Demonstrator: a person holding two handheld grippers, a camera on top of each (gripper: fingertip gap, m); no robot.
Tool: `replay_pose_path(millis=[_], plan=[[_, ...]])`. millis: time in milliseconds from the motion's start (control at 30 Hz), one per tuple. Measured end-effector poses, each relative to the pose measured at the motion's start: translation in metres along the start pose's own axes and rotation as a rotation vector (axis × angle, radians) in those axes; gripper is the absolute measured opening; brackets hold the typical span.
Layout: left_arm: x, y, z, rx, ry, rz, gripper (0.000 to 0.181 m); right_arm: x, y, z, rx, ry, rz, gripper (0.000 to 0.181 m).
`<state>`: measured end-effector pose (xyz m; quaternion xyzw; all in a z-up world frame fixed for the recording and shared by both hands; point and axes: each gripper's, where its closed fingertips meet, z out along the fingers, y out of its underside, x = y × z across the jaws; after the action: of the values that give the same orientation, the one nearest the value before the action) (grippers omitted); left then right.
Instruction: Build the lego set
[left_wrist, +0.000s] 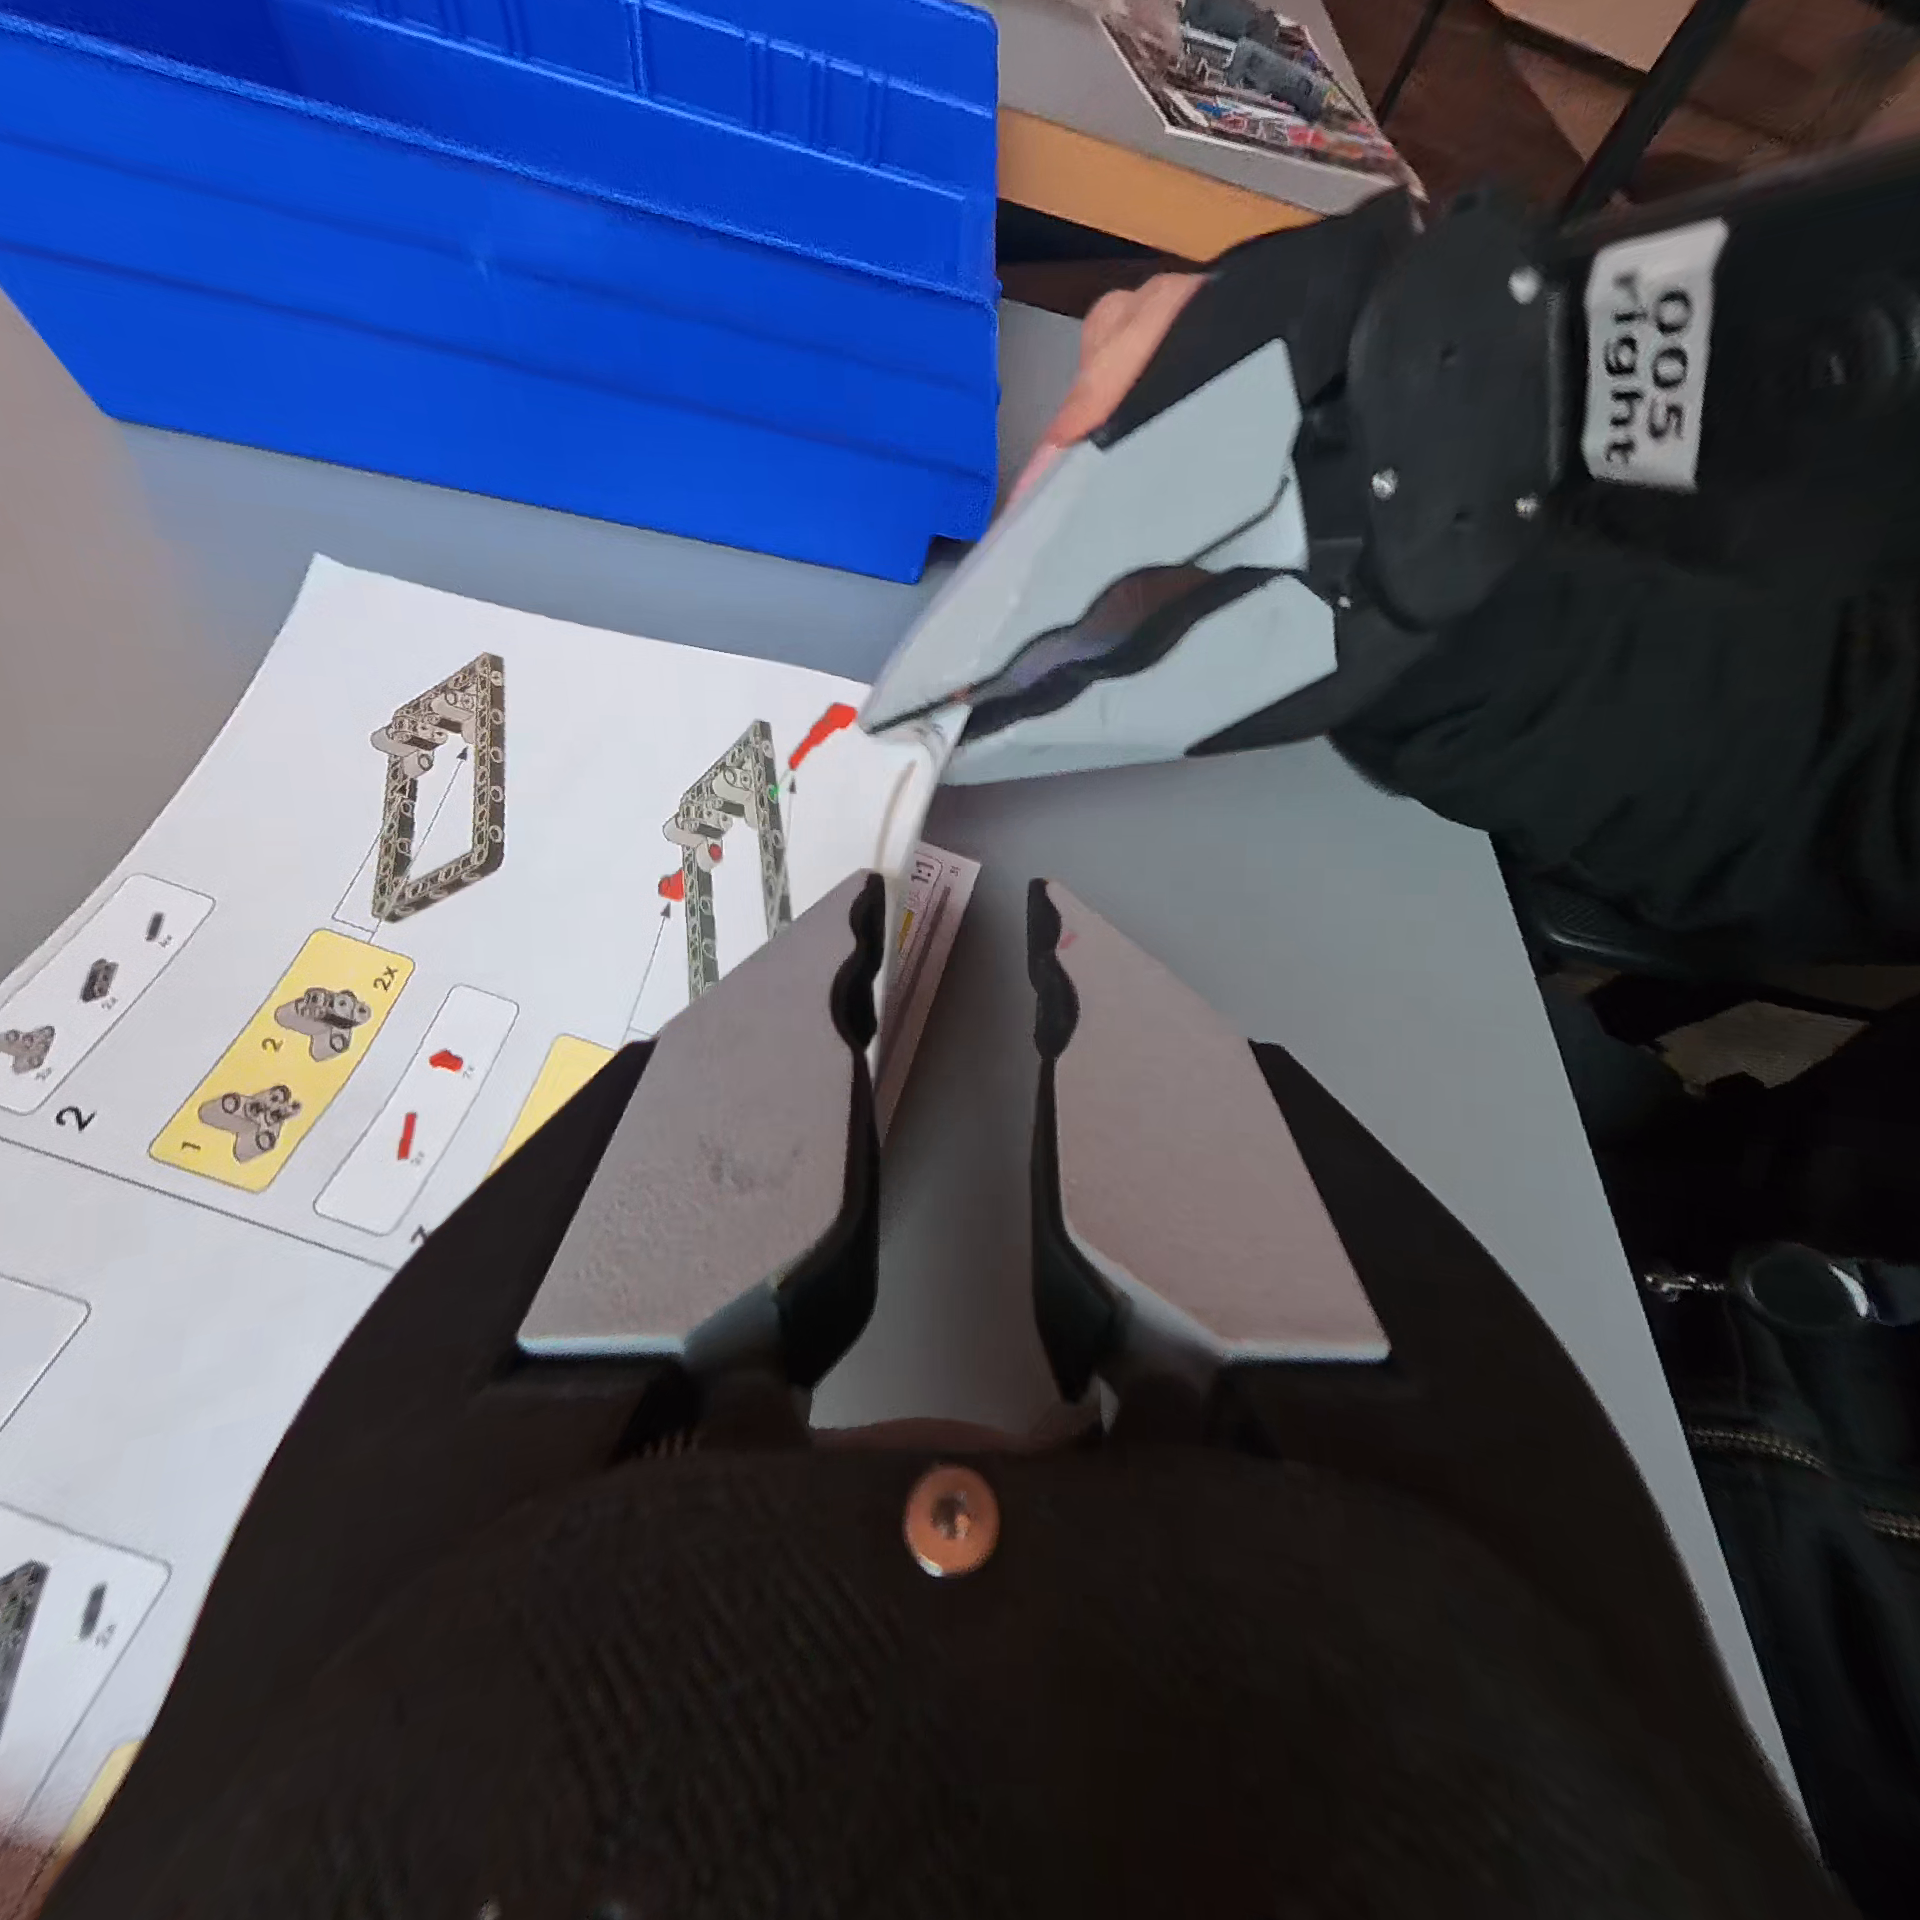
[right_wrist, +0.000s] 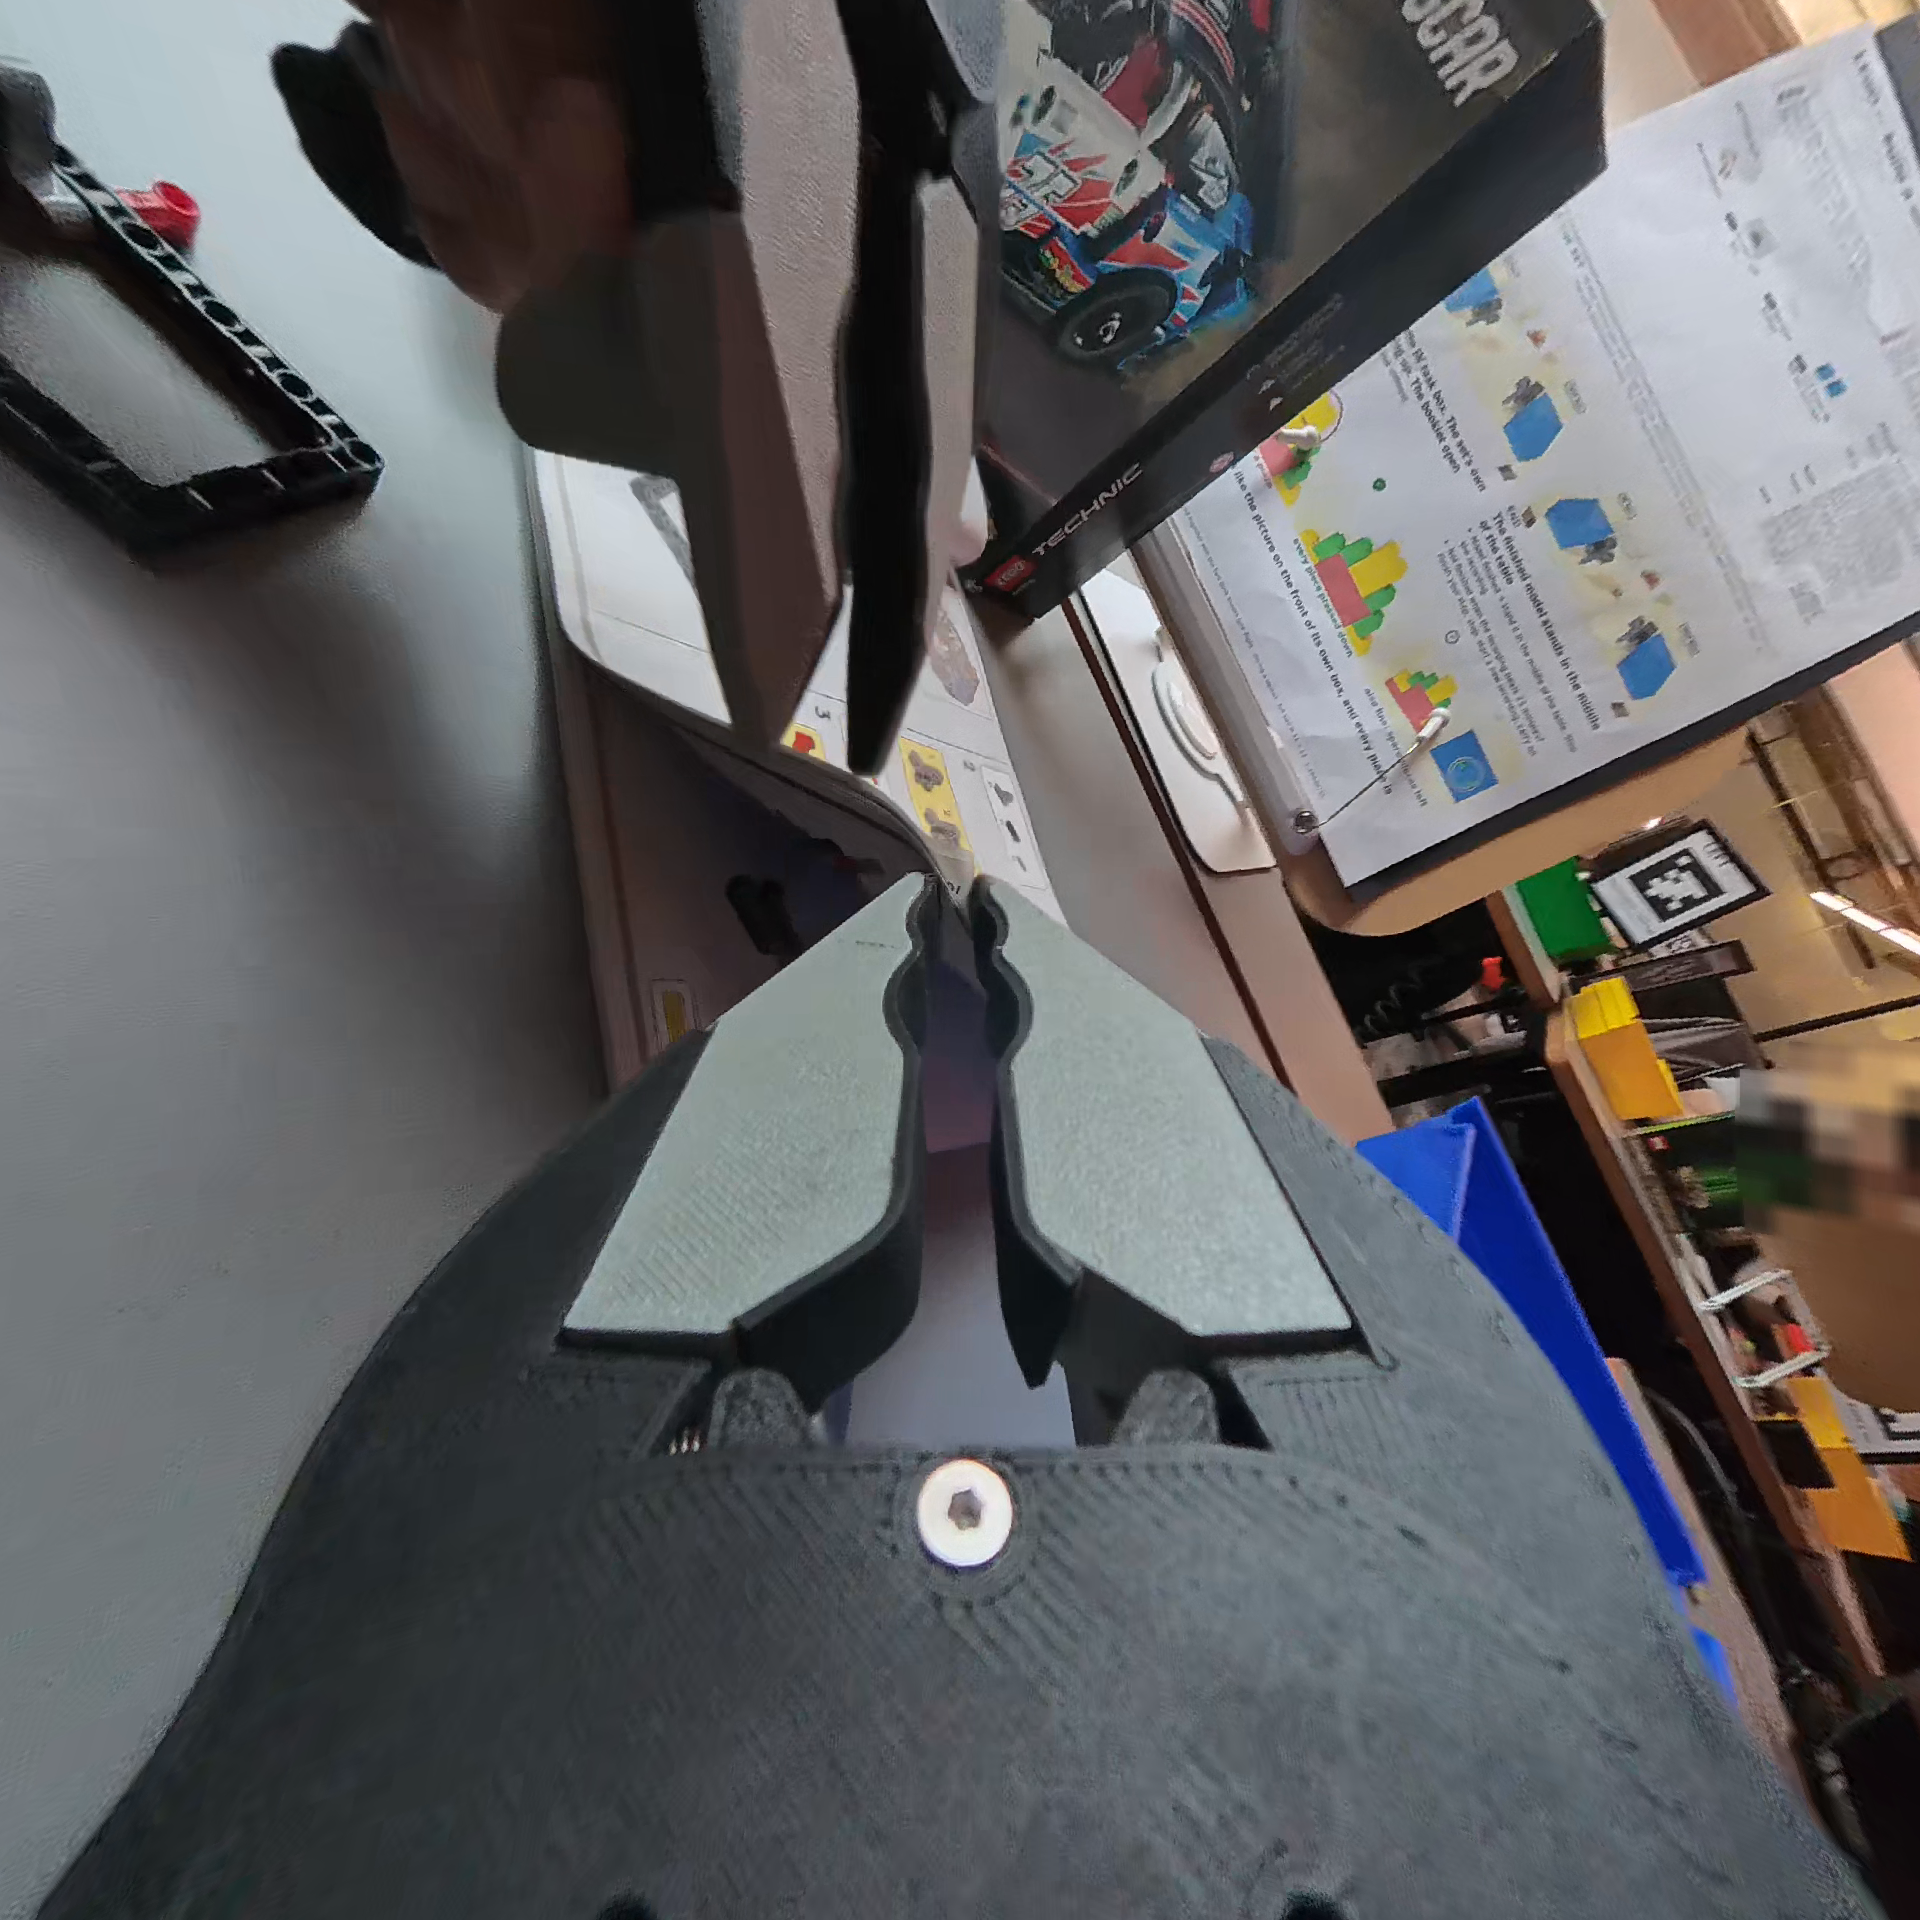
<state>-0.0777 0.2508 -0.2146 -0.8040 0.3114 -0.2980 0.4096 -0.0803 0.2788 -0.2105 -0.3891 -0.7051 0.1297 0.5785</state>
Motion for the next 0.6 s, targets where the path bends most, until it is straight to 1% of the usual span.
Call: replay_pose_path(millis=[67,233,333,433,500,600], plan=[[-0.002,-0.005,0.003,0.001,0.016,-0.024,0.025,-0.001,-0.002,-0.002,-0.002,0.029,-0.064,0.003],[0.006,-0.013,0.006,0.041,0.174,-0.202,0.019,-0.004,0.0,-0.003,-0.038,0.085,-0.202,0.001],[0.002,-0.012,0.009,0.047,0.171,-0.236,0.013,-0.004,-0.002,-0.003,-0.052,0.112,-0.257,0.002],[0.0,-0.012,0.011,0.045,0.174,-0.285,0.015,-0.005,-0.001,-0.002,-0.062,0.116,-0.27,0.002],[0.0,-0.014,0.011,0.067,0.18,-0.304,0.009,-0.006,-0.001,-0.002,-0.062,0.117,-0.274,0.002],[0.0,-0.015,0.013,0.069,0.197,-0.341,0.007,-0.006,-0.001,-0.001,-0.071,0.121,-0.291,0.002]])
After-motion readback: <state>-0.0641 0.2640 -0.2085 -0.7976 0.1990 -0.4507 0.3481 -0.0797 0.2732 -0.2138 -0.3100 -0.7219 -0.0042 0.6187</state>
